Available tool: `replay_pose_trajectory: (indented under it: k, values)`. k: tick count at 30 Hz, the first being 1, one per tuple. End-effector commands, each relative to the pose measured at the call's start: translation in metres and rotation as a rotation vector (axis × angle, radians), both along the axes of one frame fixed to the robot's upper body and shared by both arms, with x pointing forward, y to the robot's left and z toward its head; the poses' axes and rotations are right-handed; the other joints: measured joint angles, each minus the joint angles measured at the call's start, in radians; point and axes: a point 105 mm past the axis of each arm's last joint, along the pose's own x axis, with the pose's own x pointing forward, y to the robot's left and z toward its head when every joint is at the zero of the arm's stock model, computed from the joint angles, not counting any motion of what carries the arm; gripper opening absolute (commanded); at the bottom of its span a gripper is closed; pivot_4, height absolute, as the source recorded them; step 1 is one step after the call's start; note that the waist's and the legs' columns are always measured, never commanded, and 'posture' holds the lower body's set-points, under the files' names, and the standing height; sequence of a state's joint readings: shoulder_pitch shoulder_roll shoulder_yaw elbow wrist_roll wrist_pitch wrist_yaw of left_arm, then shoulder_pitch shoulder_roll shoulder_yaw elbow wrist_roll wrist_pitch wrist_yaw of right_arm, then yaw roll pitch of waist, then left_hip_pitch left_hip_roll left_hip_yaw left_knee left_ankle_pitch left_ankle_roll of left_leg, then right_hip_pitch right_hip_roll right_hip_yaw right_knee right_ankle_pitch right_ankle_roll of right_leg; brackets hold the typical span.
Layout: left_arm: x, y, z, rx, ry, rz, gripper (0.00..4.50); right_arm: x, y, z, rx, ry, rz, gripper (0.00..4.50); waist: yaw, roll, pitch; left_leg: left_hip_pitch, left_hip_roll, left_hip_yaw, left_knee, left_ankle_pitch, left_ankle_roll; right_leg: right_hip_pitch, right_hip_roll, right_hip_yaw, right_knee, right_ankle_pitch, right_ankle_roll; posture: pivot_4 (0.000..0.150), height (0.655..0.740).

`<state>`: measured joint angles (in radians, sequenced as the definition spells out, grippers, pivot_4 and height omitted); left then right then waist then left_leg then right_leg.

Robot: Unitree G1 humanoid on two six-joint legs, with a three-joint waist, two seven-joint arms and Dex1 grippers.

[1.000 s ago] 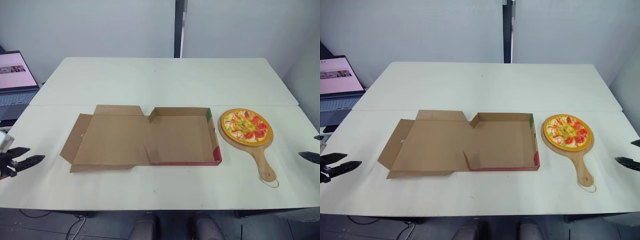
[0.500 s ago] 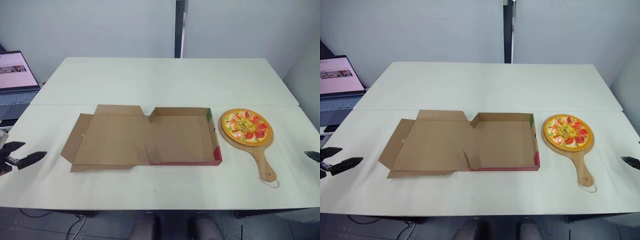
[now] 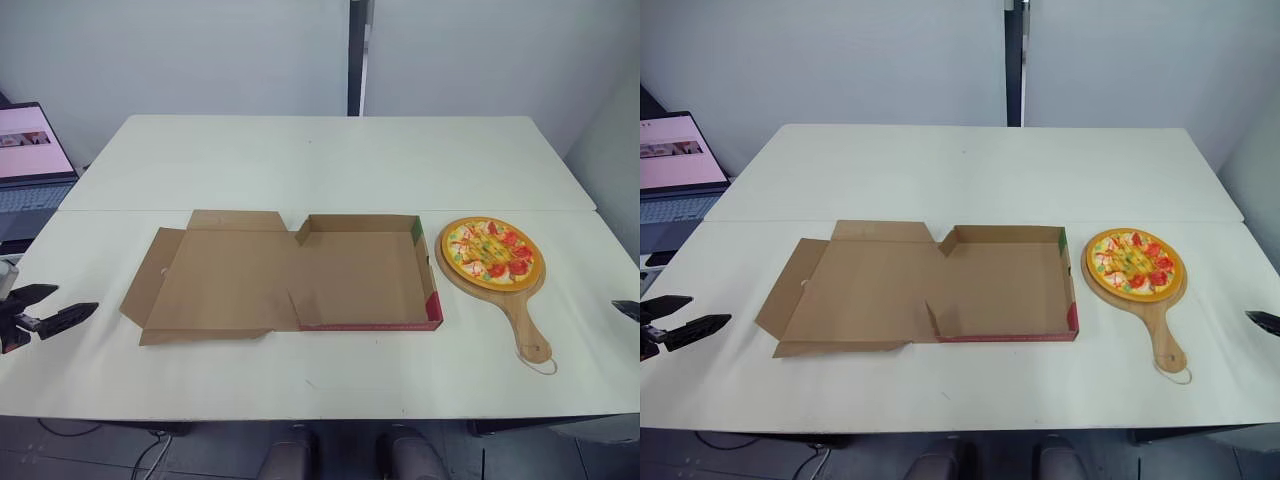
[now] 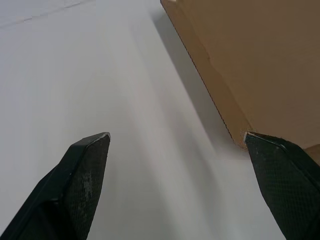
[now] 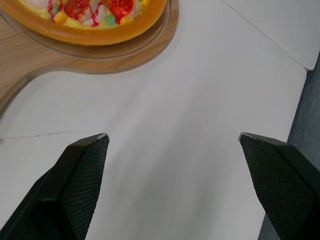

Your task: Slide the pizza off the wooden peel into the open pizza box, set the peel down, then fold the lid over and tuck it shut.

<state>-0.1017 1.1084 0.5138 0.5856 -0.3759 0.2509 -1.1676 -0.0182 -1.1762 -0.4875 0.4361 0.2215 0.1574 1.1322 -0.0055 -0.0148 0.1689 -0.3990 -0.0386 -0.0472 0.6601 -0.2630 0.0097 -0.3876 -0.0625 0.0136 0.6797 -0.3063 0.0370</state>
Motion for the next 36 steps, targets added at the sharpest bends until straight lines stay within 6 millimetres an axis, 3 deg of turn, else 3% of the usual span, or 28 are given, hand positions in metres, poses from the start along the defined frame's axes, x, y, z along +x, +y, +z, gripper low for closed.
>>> replay_pose_trajectory:
  k: [1, 6, 11, 14, 22, 28, 36]
  values:
    - [0.013, -0.024, 0.027, -0.011, -0.108, -0.108, 4.47, 0.004, 0.003, 0.008, -0.004, -0.040, 0.025, 4.50, 0.002, 0.000, 0.000, 0.000, 0.000, 0.000, 0.000, 0.000, 0.000, 0.000, 0.000, 0.000, 0.000, 0.000, 0.000, 0.150, 0.7318]
    - [0.030, -0.068, 0.043, -0.010, -0.146, -0.285, 4.47, 0.002, 0.008, 0.005, 0.010, -0.039, 0.039, 4.50, 0.003, 0.000, 0.000, 0.000, 0.000, 0.000, 0.001, 0.000, 0.000, 0.000, 0.000, 0.000, 0.000, 0.000, 0.000, 0.150, 0.7318]
    - [0.044, -0.147, 0.073, -0.018, -0.183, -0.595, 4.47, -0.009, 0.028, 0.000, 0.074, -0.039, 0.063, 4.50, 0.008, 0.000, 0.000, -0.001, 0.000, -0.002, 0.002, 0.000, 0.000, 0.002, 0.001, -0.001, 0.000, 0.000, 0.001, 0.150, 0.7318]
    - [0.040, -0.186, 0.079, -0.033, -0.164, -0.761, 4.47, -0.018, 0.047, -0.005, 0.116, -0.040, 0.071, 4.50, 0.004, 0.000, 0.000, -0.001, -0.001, -0.001, 0.002, 0.000, 0.000, 0.002, 0.002, 0.000, 0.001, 0.001, 0.001, 0.150, 0.7318]
    - [0.022, -0.268, 0.093, -0.142, -0.123, -1.121, 4.47, -0.037, 0.082, -0.014, 0.200, -0.035, 0.053, 4.50, -0.001, 0.000, 0.000, 0.000, 0.000, -0.001, 0.003, 0.000, 0.000, 0.003, 0.006, 0.002, 0.001, 0.001, 0.002, 0.150, 0.7318]
    - [0.021, -0.303, 0.112, -0.212, -0.157, -1.233, 4.47, -0.043, 0.094, -0.013, 0.231, -0.048, 0.029, 4.50, 0.003, -0.001, 0.000, 0.000, 0.000, -0.002, 0.004, 0.000, 0.000, 0.004, 0.007, 0.002, 0.001, 0.001, 0.002, 0.150, 0.7318]
    - [0.028, -0.310, 0.111, -0.152, -0.162, -1.238, 4.47, -0.042, 0.102, -0.017, 0.237, -0.063, -0.012, 4.50, 0.002, -0.001, 0.000, 0.001, 0.000, -0.002, 0.004, 0.000, 0.000, 0.004, 0.007, 0.002, 0.001, 0.001, 0.002, 0.150, 0.7318]
